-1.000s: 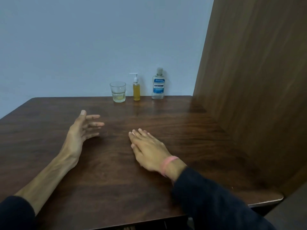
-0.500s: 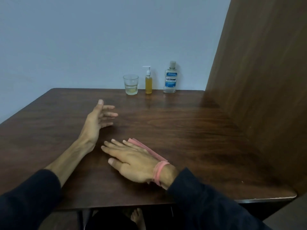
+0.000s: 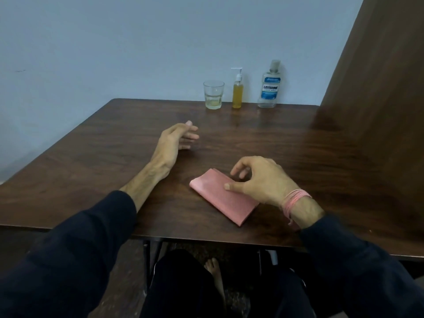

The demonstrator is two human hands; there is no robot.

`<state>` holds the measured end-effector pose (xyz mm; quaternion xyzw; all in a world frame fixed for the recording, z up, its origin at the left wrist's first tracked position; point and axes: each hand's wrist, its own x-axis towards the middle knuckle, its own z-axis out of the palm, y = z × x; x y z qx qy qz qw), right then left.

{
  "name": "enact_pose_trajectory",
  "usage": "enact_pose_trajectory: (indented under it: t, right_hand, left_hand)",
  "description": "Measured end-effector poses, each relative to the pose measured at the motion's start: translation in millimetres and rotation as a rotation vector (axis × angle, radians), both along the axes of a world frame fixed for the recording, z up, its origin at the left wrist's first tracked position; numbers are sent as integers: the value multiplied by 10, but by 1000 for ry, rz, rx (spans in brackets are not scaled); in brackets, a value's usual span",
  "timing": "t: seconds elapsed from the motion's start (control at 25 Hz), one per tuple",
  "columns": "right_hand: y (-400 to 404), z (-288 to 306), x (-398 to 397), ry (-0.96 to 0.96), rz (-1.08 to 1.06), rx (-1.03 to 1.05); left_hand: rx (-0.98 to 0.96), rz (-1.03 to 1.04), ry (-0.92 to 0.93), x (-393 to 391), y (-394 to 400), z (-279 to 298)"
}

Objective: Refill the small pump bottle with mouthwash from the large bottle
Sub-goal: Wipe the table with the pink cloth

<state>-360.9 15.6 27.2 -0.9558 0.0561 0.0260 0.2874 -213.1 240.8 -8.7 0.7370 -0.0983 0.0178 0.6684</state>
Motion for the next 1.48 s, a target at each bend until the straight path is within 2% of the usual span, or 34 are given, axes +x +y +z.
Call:
enact_pose_trajectory:
  t: [0.16, 0.64, 0.76, 0.88, 0.92, 1.0, 1.12, 1.2, 1.36, 1.48]
  right_hand:
    - [25, -6, -58, -11, -74, -47]
    - [31, -23, -36, 40, -114, 21]
    - [70, -17, 27, 92, -91, 7]
    - [65, 51, 111, 182, -34, 40]
    - [61, 77, 131, 210, -14, 48]
    - [48, 89, 156, 245, 21, 53]
    - [33, 30, 151, 226, 32, 129]
    - [52, 22, 155, 170, 4, 252]
    - [117, 54, 155, 115, -31, 665]
    - [148, 24, 238, 55, -45, 711]
  left_hand:
    - [19, -15, -27, 6, 13, -13]
    - [111, -20, -58, -13, 16, -40]
    - [256, 104, -260, -146, 19, -41]
    - [517, 161, -384, -464, 33, -15]
    - [611, 182, -367, -602, 65, 1]
    - [726, 208, -213, -909, 155, 61]
    - [899, 199, -56, -1361, 144, 104]
    - [828, 165, -48, -1523, 57, 123]
    - [377, 78, 109, -1405, -87, 94]
    - [167, 126, 149, -1139, -105, 66]
